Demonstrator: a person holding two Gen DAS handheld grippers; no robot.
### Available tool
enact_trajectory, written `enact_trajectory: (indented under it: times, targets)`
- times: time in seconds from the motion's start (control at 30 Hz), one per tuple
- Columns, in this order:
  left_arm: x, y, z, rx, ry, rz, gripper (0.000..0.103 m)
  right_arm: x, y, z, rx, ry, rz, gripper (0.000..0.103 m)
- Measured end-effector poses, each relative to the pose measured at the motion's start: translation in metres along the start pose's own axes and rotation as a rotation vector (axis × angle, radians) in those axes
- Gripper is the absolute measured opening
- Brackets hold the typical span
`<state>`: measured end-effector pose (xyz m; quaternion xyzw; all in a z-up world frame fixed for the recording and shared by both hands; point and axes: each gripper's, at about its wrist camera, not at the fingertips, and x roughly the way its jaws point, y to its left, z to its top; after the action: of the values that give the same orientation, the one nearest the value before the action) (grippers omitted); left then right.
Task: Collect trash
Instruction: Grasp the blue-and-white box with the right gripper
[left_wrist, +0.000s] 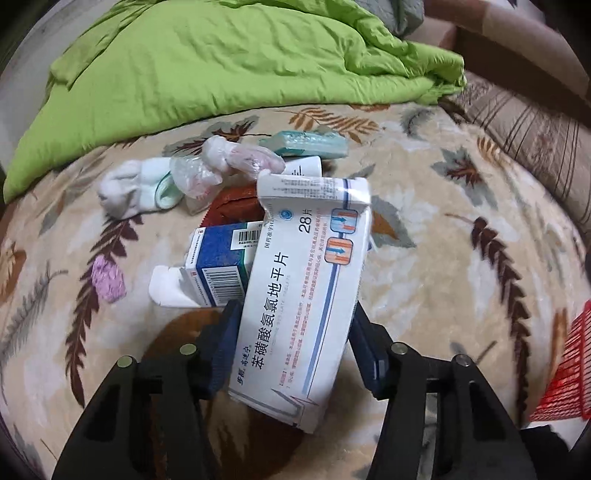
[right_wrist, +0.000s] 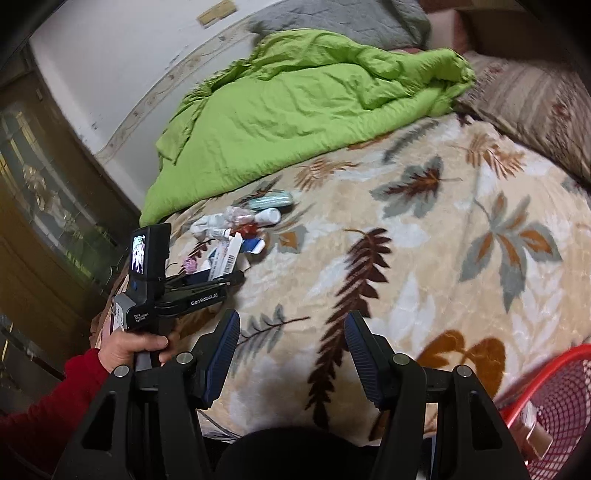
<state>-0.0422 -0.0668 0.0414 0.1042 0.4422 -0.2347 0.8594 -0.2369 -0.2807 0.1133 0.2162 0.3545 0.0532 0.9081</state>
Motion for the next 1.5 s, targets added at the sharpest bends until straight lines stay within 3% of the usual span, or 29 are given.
enact_trajectory:
  times: [0.2,0.33,0.43,0.57,0.63,0.83,0.93,1.03,1.17,1.23,1.27,1.4,1.5]
  targets:
    - [-0.049,0.022,-0.017,-0.121,-0.096,-0.028,0.056,0.034,0.027,0.017,-0.096,0.056,0.050,0.063]
    - [-0.072,0.051,-0.028,-0.224,-0.172,0.032,0.056,0.078,0.054,0.039,-0.206,0.116,0.088,0.064]
    - [-0.074,0.073,-0.033,-0.296,-0.199,0.083,0.056,0.114,0.073,0.055,-0.283,0.144,0.103,0.067]
    - [-0.065,0.103,-0.039,-0.396,-0.192,0.093,0.056,0.171,0.097,0.077,-0.398,0.202,0.134,0.069]
    - [-0.061,0.111,-0.039,-0.426,-0.188,0.091,0.056,0.199,0.102,0.086,-0.440,0.225,0.108,0.069]
    - [-0.055,0.118,-0.036,-0.439,-0.186,0.095,0.056,0.262,0.085,0.107,-0.319,0.342,0.191,0.069]
    - [-0.053,0.122,-0.037,-0.450,-0.177,0.099,0.056,0.268,0.090,0.097,-0.318,0.400,0.246,0.069]
    - [-0.053,0.123,-0.036,-0.453,-0.183,0.100,0.056,0.257,0.109,0.078,-0.408,0.429,0.286,0.069]
    - [-0.053,0.118,-0.035,-0.441,-0.188,0.118,0.056,0.258,0.131,0.054,-0.533,0.418,0.167,0.068]
    - [-0.054,0.117,-0.036,-0.435,-0.191,0.128,0.056,0.264,0.138,0.045,-0.564,0.406,0.105,0.055]
    - [-0.055,0.117,-0.037,-0.437,-0.192,0.131,0.056,0.267,0.138,0.042,-0.548,0.406,0.085,0.040]
    - [-0.060,0.120,-0.042,-0.456,-0.200,0.142,0.056,0.252,0.136,0.036,-0.510,0.347,0.052,0.038]
    - [-0.060,0.118,-0.042,-0.454,-0.202,0.144,0.056,0.219,0.129,0.031,-0.440,0.254,-0.003,0.038]
